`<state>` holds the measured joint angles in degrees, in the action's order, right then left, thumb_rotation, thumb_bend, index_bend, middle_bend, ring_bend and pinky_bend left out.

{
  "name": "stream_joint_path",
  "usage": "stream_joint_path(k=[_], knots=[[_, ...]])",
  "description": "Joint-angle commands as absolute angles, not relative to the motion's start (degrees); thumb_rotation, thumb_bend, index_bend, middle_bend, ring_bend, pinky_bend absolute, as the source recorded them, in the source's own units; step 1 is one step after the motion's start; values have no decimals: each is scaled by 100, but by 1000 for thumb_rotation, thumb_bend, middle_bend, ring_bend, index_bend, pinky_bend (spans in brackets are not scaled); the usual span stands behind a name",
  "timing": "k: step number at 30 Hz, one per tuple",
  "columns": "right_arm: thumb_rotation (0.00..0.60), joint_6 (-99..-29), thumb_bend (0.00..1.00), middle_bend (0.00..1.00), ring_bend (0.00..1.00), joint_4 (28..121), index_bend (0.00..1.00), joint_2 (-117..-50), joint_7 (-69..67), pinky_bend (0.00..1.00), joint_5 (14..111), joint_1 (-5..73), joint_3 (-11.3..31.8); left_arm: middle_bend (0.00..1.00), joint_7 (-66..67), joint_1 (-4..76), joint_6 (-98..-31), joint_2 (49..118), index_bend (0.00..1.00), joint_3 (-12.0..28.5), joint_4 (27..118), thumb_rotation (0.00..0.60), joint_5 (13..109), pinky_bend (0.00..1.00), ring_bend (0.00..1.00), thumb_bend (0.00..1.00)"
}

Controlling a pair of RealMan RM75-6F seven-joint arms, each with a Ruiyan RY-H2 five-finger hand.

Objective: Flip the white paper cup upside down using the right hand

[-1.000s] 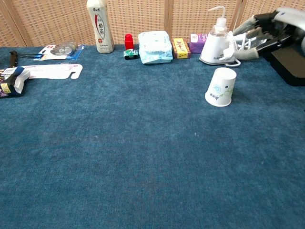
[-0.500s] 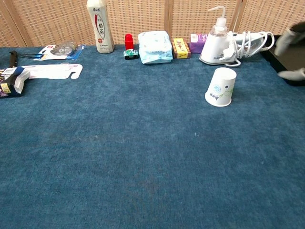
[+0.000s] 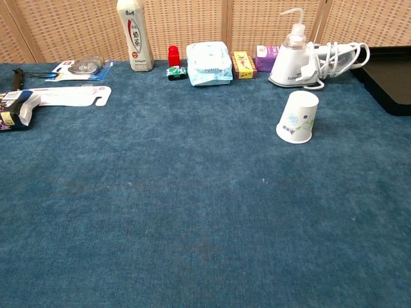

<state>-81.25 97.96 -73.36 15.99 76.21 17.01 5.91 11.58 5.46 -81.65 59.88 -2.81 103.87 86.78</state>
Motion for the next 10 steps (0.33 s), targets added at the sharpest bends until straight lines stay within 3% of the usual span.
stream_joint_path(k=[1, 10], knots=[[565, -8156, 260, 313, 266, 9829, 440, -7299, 1546, 147, 7650, 1643, 582, 181, 1160, 546, -8173, 5959, 119, -270, 10421, 332, 8696, 162, 120, 248], [567, -8126, 261, 313, 263, 9820, 441, -7267, 1476, 147, 7646, 1558, 612, 181, 1230, 544, -8104, 5903, 118, -255, 10497, 328, 8614, 163, 120, 249]])
